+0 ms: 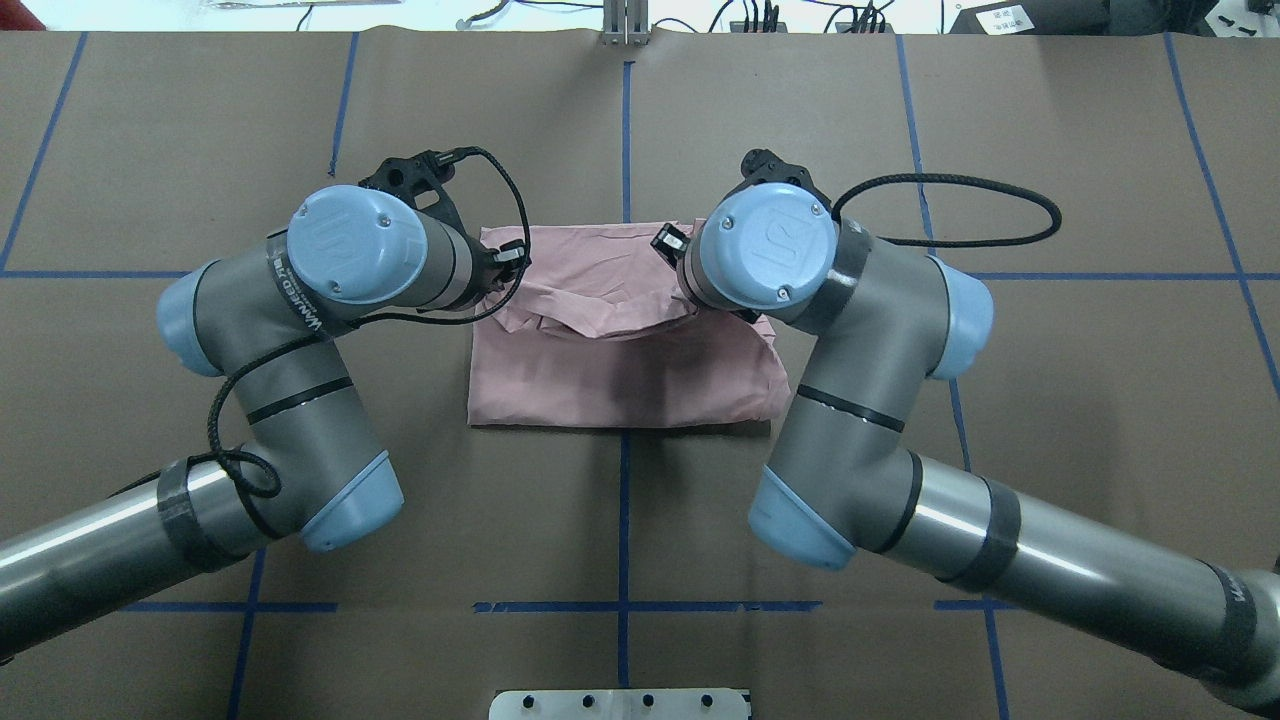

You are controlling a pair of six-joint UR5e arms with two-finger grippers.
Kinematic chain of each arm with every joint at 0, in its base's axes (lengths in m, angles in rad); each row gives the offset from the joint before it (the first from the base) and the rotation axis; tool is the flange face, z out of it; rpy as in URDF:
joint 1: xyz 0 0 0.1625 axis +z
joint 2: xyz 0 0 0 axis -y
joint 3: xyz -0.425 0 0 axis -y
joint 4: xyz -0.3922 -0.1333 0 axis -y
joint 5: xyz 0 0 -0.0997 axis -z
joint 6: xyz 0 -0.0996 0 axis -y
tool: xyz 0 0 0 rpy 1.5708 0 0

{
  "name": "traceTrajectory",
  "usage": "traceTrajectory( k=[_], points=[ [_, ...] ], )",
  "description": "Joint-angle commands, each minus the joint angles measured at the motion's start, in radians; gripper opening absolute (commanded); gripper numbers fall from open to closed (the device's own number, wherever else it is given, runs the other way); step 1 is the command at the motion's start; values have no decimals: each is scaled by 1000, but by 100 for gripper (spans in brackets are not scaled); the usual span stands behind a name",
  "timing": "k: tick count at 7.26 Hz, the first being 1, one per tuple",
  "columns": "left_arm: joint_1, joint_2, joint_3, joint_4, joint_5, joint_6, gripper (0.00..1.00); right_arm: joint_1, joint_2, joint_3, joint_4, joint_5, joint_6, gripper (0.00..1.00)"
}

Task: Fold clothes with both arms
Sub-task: 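Lift the near edge with both grippers and fold it over the far half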

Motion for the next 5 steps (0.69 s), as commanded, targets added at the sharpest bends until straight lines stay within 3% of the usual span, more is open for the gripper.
traceTrajectory(
  k=[1, 2, 3, 4, 5],
  points=[
    [-17, -26, 66, -43, 42, 41, 0, 60, 49, -104, 49, 58, -16, 0],
    [-23, -32, 95, -54, 44, 43, 0, 62, 53, -141, 54, 59, -30, 0],
    [-40, -77, 235, -168, 82, 96, 28, 77, 91, -269, 141, 58, -57, 5],
    [-57, -130, 380, -284, 120, 173, 55, 100, 107, -414, 286, 55, -85, 99],
    [-110, -131, 395, -320, 116, 179, 59, 164, 131, -499, 365, 80, -161, 100]
  ],
)
